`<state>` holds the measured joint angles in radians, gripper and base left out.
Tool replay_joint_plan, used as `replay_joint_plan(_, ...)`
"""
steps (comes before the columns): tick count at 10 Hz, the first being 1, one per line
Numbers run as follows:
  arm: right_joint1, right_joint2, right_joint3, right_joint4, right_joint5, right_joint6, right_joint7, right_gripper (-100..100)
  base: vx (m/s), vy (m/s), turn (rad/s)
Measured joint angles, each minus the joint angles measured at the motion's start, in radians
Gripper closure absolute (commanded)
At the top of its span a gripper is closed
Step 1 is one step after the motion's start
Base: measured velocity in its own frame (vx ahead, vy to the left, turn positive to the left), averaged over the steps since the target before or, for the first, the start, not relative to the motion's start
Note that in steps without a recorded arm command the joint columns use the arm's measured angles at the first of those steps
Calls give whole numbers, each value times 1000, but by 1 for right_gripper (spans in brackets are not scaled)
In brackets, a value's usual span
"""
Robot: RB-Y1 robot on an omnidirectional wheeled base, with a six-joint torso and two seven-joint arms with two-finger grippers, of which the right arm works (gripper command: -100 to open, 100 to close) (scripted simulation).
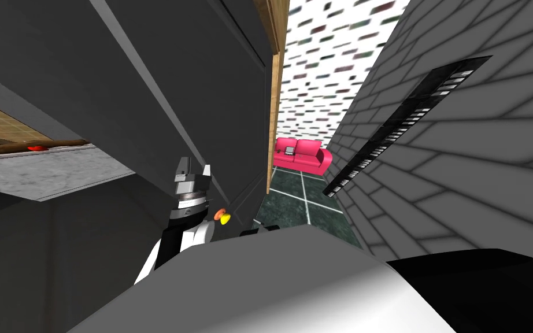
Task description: Push the door open
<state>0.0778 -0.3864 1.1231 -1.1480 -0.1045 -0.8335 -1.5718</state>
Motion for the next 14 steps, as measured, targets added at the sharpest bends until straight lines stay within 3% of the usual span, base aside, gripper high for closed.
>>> replay_joint_plan(7,2,33,-17,57,-7,-28,16,-100,84,182,41)
replay_joint_plan(8,2,33,-17,57,-7,-28,16,100,-2,-8,-3)
replay_joint_plan(13,2,32,-17,57,-7,-28,16,100,-5,-18,1)
replay_joint_plan(14,2,32,-17,57,-7,-28,16,-100,-34,13,219)
